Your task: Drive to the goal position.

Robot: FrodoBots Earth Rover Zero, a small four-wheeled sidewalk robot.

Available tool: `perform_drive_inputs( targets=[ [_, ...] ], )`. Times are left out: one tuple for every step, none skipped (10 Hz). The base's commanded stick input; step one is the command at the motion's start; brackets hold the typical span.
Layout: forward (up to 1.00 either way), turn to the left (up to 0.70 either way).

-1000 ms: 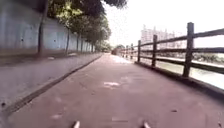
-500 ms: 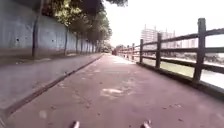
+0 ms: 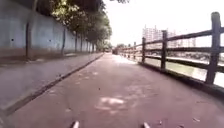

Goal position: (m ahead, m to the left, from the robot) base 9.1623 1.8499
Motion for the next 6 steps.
perform_drive_inputs(
  targets=[
    [0.70, 0.00],
    [0.70, 0.00],
    [0.70, 0.00],
    [0.70, 0.00],
    [0.70, 0.00],
    [0.70, 0.00]
  ],
)
